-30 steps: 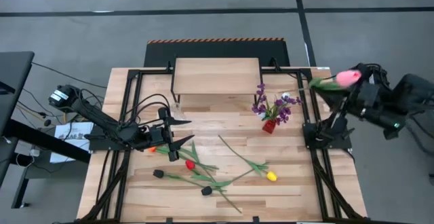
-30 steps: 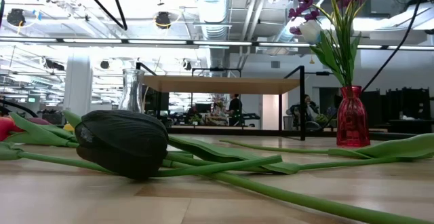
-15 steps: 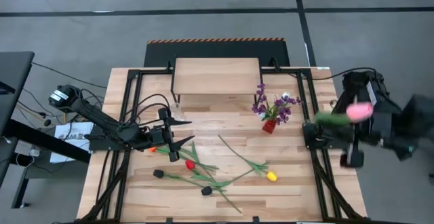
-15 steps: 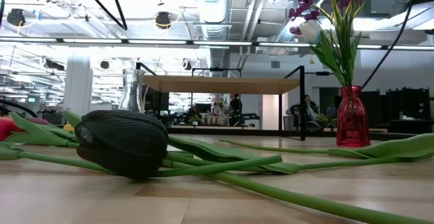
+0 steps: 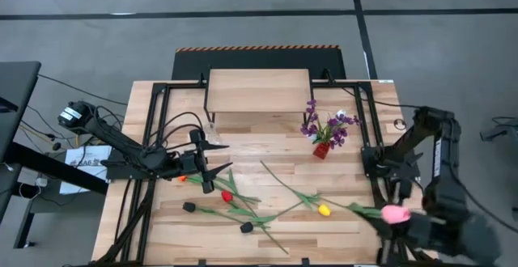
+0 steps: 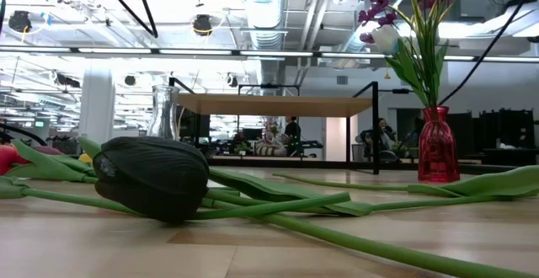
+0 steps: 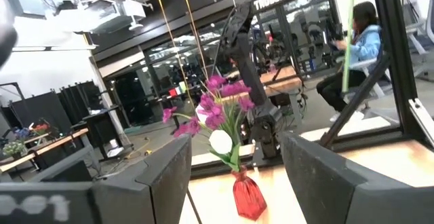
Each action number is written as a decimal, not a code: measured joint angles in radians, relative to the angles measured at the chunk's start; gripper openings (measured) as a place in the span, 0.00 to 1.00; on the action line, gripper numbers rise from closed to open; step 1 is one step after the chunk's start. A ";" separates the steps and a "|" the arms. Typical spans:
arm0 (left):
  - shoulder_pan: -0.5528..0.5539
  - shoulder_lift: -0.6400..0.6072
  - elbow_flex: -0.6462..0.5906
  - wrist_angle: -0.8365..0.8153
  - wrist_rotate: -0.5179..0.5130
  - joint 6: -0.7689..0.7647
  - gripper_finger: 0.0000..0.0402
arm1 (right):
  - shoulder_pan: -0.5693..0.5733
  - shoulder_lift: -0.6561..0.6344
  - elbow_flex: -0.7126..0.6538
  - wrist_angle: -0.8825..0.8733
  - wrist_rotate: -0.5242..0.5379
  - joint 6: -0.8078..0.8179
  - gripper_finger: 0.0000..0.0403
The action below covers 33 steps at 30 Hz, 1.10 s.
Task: Pick and place flowers into a vace then onto a shelf
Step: Put the pink flower into the red vase
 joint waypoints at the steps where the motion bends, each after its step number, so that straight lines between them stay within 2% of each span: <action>1: 0.000 0.000 0.000 -0.010 0.000 0.000 0.55 | -0.016 0.016 0.000 -0.042 -0.006 0.043 0.01; 3: 0.000 0.000 0.000 -0.030 0.000 0.000 0.55 | -0.062 0.045 0.000 -0.149 -0.092 0.144 0.02; 6: 0.000 0.000 0.000 -0.060 0.006 -0.010 0.55 | -0.159 0.071 0.000 -0.289 -0.326 0.328 0.01; 9: 0.000 0.000 0.000 -0.065 0.031 -0.031 0.55 | -0.284 0.115 0.000 -0.335 -0.494 0.420 0.01; 15: -0.001 0.000 0.000 -0.083 0.083 -0.043 0.55 | -0.511 0.183 -0.001 -0.253 -1.116 0.271 0.01; 17: -0.005 0.000 0.000 -0.090 0.080 -0.046 0.55 | -0.556 0.184 -0.001 -0.285 -1.295 0.215 0.01; 19: -0.013 0.000 0.000 -0.094 0.077 -0.046 0.55 | -0.580 0.176 -0.001 -0.314 -1.421 0.153 0.01; 21: -0.022 0.000 0.000 -0.103 0.078 -0.046 0.55 | -0.584 0.156 0.000 -0.348 -1.468 0.107 0.01; 25: -0.040 0.000 0.000 -0.109 0.078 -0.059 0.55 | -0.559 0.107 0.001 -0.516 -1.457 0.104 0.01; 28: -0.053 0.000 0.000 -0.114 0.077 -0.078 0.55 | -0.528 0.080 -0.003 -0.572 -1.456 0.098 0.01; 30: -0.059 0.000 0.000 -0.113 0.078 -0.093 0.55 | -0.508 0.038 -0.054 -0.553 -1.455 0.074 0.01; 33: -0.060 0.000 0.000 -0.107 0.077 -0.106 0.55 | -0.495 -0.070 -0.228 -0.474 -1.434 0.093 0.01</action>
